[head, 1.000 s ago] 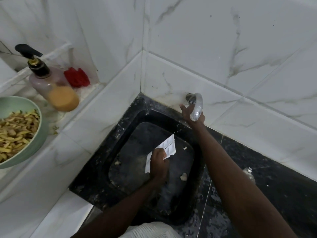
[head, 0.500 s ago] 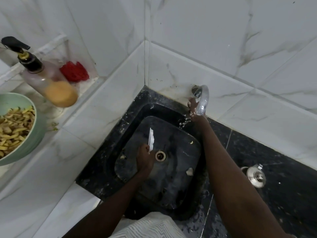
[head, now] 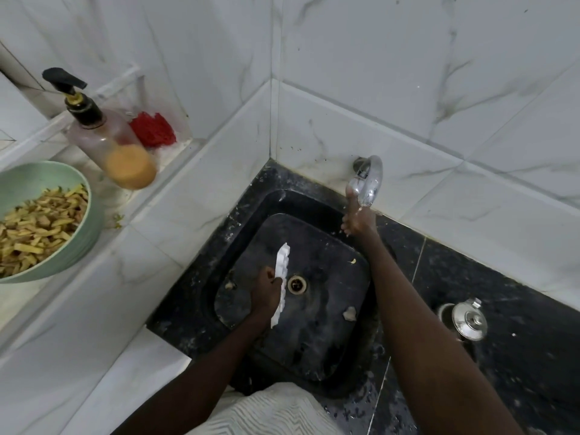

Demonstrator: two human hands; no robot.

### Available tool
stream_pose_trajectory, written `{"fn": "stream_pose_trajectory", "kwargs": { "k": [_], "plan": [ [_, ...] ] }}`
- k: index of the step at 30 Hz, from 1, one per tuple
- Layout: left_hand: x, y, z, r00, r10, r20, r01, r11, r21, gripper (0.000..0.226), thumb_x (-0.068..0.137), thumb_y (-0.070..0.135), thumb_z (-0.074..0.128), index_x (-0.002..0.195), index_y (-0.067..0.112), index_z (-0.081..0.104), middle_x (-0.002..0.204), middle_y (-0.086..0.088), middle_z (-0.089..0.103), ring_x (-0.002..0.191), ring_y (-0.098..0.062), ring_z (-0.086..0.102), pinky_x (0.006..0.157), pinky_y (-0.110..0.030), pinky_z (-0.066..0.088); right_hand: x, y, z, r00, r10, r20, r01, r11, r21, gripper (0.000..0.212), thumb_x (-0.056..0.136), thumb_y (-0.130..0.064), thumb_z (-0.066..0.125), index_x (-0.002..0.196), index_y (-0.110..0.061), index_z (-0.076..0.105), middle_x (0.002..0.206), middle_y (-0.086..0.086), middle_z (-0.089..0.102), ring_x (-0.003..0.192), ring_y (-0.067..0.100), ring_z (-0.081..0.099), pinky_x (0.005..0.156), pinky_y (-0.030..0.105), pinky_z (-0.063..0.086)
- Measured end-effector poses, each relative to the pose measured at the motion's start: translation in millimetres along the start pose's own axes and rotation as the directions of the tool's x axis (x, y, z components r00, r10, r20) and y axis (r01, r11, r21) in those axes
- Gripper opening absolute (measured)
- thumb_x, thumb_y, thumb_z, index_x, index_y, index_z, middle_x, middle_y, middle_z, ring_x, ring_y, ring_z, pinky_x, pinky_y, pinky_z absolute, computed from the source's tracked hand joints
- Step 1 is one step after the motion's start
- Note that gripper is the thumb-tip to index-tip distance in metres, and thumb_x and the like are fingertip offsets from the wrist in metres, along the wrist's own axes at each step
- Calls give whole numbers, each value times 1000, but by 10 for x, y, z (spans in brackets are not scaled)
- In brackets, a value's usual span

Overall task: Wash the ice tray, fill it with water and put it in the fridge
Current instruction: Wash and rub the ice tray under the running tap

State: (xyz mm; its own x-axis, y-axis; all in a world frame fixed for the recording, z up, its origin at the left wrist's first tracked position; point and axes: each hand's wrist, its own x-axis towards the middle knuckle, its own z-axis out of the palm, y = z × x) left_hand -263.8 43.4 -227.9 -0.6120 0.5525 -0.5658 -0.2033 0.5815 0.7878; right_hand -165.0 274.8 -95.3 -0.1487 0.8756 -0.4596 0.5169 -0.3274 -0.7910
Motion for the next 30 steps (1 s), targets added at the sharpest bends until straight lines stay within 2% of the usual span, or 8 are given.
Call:
{"fn": "stream_pose_trajectory", "kwargs": {
  "k": [2,4,7,11,14,19,23,30],
  "plan": [
    [-93,146,-21,1000,1,-6,-1,997,71,16,95,13,56,81,19,49,87,-5,63,79,-26,64,67,-37,52,-99,375,2,998,-35,54,51,939,-341,63,103,-64,45,124,-7,61,101,20,70,91,35,70,73,37,52],
    [-91,165,-9,1000,-16,-6,17,986,168,21,100,13,58,87,28,49,97,-4,60,89,-21,56,78,-30,44,-356,814,11,991,37,127,54,762,-646,54,106,-54,46,131,-9,63,125,23,67,117,42,65,90,40,52],
    [-144,104,60,997,-37,65,24,981,193,10,98,17,61,99,24,54,97,-4,63,90,-23,58,84,-37,49,-843,1354,125,970,201,138,-29,658,-752,42,105,-39,52,134,-11,65,136,21,63,126,41,61,99,41,52],
    [-361,-64,241,993,-11,121,-2,994,110,14,77,22,66,78,21,52,81,2,67,75,-24,61,71,-39,48,-944,1991,326,971,224,84,-106,717,-688,53,103,-53,44,132,-15,68,137,19,64,127,41,59,107,41,47],
    [-499,-123,284,987,82,142,-115,963,243,23,81,5,70,75,22,55,80,5,65,78,-19,59,70,-27,42,-1060,1953,322,971,240,-4,-212,850,-481,58,103,-60,41,130,-17,69,134,19,64,127,44,58,104,43,47],
    [-610,-240,248,945,161,284,-261,895,361,25,81,11,74,73,25,55,72,14,61,75,-12,58,64,-20,42,-1030,1817,223,962,238,-131,-259,949,-182,91,81,-87,37,111,-11,76,113,22,74,111,39,68,96,39,53],
    [-694,-246,181,907,242,345,-368,853,370,25,82,13,76,75,29,58,80,12,66,72,3,57,58,-7,39,-1286,1494,149,969,221,-112,-238,953,-185,52,84,-58,71,108,-13,77,112,16,74,107,36,69,83,33,52],
    [-659,-241,64,855,332,399,-473,816,333,33,69,15,83,82,38,63,105,3,66,93,-7,64,75,-16,46,-1570,1275,125,976,136,-171,-165,972,-168,32,85,-25,72,113,-11,69,117,17,70,107,36,68,82,33,51]
  ]
}}
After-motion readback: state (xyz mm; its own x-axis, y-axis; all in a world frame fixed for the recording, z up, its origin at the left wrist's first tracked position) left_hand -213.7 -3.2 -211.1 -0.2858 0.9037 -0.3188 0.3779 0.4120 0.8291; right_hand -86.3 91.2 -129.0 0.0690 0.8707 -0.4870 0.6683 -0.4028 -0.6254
